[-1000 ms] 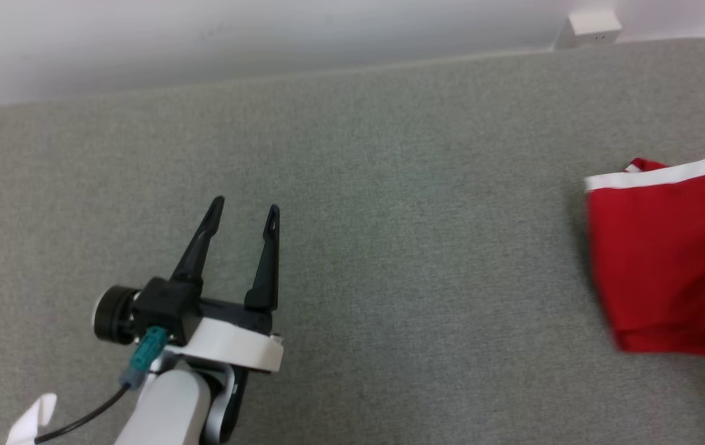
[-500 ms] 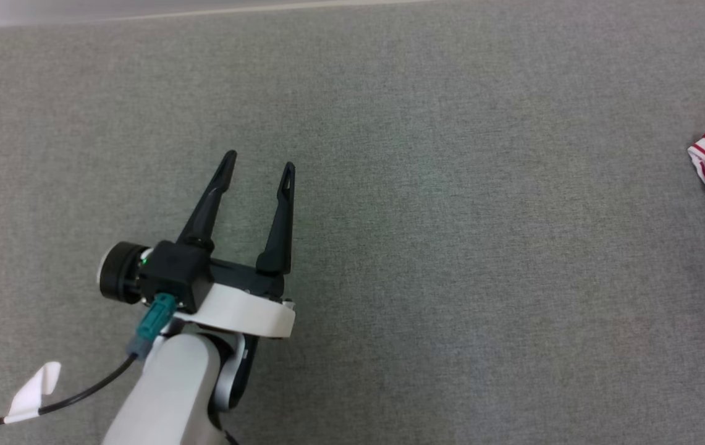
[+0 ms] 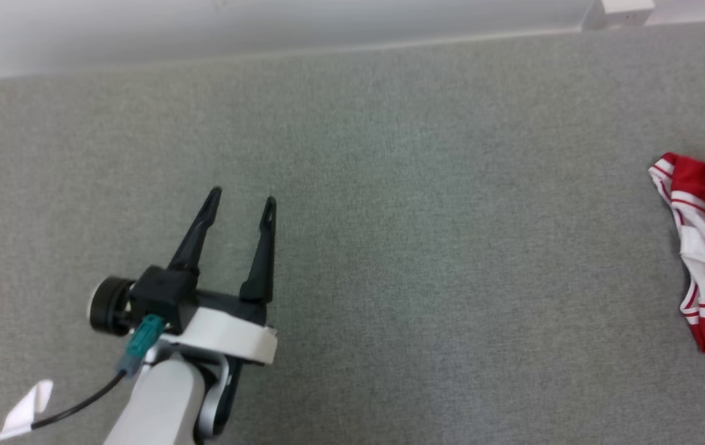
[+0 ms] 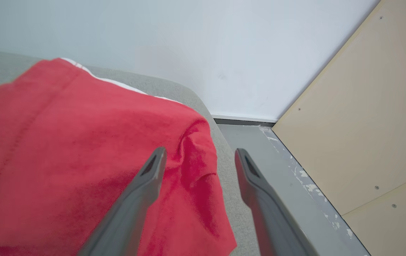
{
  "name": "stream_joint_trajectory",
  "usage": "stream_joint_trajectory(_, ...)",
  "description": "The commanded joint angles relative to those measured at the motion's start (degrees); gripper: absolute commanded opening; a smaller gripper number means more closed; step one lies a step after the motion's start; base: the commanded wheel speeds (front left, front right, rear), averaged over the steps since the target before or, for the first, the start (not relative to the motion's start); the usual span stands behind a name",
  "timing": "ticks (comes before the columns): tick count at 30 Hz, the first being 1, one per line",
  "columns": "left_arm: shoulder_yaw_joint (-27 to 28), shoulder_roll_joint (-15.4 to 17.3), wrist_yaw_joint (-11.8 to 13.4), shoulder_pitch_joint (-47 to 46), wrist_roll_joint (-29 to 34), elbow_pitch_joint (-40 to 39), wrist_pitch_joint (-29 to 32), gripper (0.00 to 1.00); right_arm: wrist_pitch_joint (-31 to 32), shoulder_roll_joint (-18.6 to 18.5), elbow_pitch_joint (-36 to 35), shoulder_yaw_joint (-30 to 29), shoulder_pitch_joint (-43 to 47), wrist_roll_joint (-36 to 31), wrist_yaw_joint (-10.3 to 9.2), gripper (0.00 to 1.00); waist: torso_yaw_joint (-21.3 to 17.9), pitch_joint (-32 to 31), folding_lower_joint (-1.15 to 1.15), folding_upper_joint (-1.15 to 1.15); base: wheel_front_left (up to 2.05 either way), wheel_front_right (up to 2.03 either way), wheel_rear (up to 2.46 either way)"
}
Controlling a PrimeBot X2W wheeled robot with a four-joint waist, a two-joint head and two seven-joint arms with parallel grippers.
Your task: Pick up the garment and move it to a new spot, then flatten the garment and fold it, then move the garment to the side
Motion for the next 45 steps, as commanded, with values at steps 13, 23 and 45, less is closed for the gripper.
stream_joint_trajectory(13,3.82,2.04,2.78,10.89,-3.02,0.59,-0.30,1.00,8.70,18.49,-30.74,4.40,16.97,1.37,-0.18,1.00,2.52,-11.73,0.00,0.00,0.00,0.00,0.00)
stream_joint_trajectory(23,4.86,3.03,4.61,15.33,-3.28,0.20,-0.30,1.00,12.22,22.74,-40.37,12.02,22.56,5.11,-0.18,1.00,7.89,-15.19,0.00,0.00,0.00,0.00,0.00)
stream_joint_trajectory(45,2.99,4.00,4.46,22.74,-4.51,-0.96,1.01,1.00,14.90,23.39,-45.73,13.22,32.79,9.76,-0.17,1.00,7.69,-21.50,0.00,0.00,0.00,0.00,0.00)
